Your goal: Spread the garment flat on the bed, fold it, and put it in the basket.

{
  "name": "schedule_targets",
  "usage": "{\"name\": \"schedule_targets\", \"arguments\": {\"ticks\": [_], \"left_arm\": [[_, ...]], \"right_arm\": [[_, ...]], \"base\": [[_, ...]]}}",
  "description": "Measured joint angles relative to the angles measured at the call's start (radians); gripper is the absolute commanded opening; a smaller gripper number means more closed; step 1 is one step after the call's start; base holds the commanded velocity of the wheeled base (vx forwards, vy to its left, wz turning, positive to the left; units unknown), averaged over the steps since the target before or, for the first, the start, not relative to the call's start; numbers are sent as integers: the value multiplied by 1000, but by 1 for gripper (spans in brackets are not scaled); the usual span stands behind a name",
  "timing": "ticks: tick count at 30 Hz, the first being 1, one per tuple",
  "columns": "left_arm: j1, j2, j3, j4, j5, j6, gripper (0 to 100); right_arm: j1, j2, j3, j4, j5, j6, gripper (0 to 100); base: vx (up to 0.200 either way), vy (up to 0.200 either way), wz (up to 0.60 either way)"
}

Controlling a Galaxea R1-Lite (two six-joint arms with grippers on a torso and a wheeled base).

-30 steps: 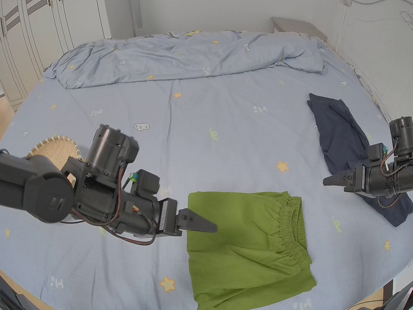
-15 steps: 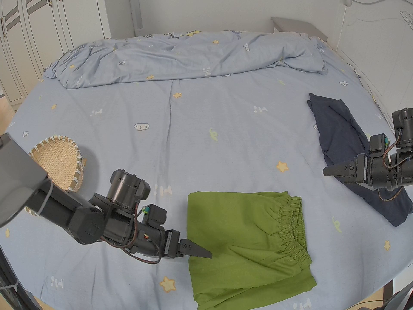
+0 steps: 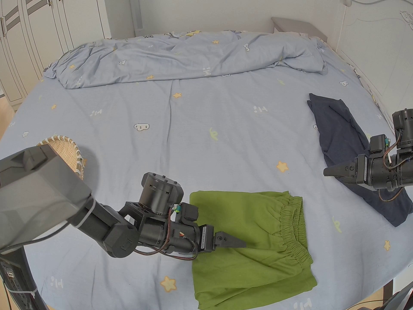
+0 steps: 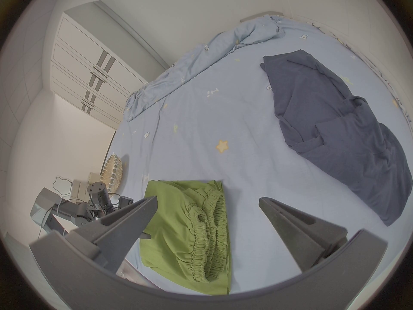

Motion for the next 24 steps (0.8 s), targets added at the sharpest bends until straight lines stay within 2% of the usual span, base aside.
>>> {"name": "schedule_targets", "arguments": {"ticks": [4, 5, 10, 19, 24], "left_arm": [[-15, 28, -14, -51, 9, -50, 100], [-16, 33, -15, -53, 10, -56, 0], [-15, 40, -19, -53, 36, -92, 0], [-5, -31, 7, -43, 79, -93, 0], [43, -156, -4, 104, 85, -97, 0]], "right_arm": [[-6, 0, -2, 0, 0, 0, 100], [-6, 0, -2, 0, 0, 0, 100], [-8, 0, -4, -1, 0, 0, 100], [-8, 2, -2, -1, 0, -1, 100], [-4, 6, -1, -1, 1, -1, 100]], "base": [[0, 0, 0], [0, 0, 0], [0, 0, 0], [0, 0, 0], [0, 0, 0]]}}
